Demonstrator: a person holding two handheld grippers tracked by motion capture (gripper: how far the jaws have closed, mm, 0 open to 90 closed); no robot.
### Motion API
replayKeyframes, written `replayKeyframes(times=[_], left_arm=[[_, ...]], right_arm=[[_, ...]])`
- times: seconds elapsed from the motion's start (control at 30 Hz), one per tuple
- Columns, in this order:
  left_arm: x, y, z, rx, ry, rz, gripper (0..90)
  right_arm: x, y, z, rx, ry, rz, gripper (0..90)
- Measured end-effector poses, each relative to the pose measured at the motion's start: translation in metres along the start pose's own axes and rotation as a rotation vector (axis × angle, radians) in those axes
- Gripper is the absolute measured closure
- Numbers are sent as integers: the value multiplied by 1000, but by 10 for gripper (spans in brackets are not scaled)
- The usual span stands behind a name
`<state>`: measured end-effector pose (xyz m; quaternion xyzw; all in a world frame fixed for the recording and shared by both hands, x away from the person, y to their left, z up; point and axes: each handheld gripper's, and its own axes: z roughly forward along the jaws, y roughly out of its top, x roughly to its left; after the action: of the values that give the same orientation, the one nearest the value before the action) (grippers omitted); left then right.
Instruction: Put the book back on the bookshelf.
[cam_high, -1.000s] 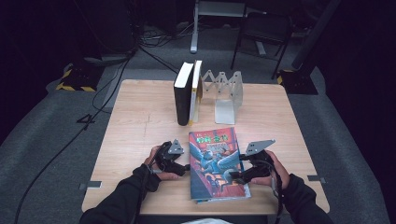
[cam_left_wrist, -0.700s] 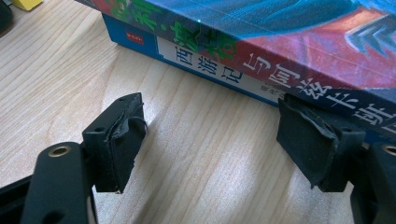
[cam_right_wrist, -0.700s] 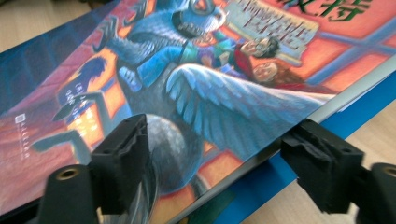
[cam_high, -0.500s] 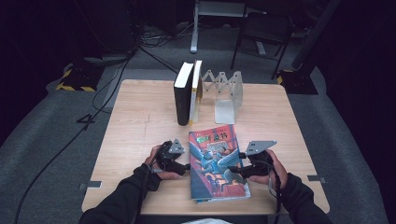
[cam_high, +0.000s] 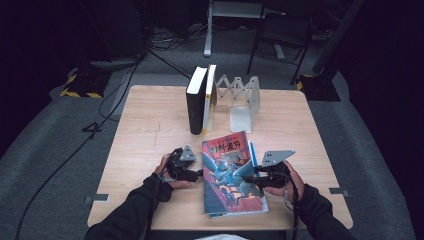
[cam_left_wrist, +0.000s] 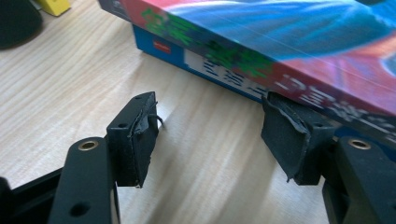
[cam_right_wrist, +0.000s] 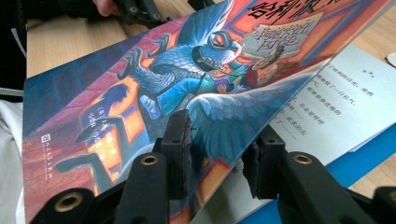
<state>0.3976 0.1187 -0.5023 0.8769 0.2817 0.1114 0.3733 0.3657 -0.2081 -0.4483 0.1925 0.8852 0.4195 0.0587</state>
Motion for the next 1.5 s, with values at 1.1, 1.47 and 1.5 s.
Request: replayKeyframes(times=[1.1,1.47,1.5], left_arm=[[36,31,-5,-131,12,-58,580],[42,39,-9,-151,-41,-62,736],[43,40,-8,-152,-43,-71,736]], right_arm=[[8,2,-14,-167,-20,-118,729],[9,3,-13,-219,-41,-154,740],[9,2,-14,-223,-42,-158,740]])
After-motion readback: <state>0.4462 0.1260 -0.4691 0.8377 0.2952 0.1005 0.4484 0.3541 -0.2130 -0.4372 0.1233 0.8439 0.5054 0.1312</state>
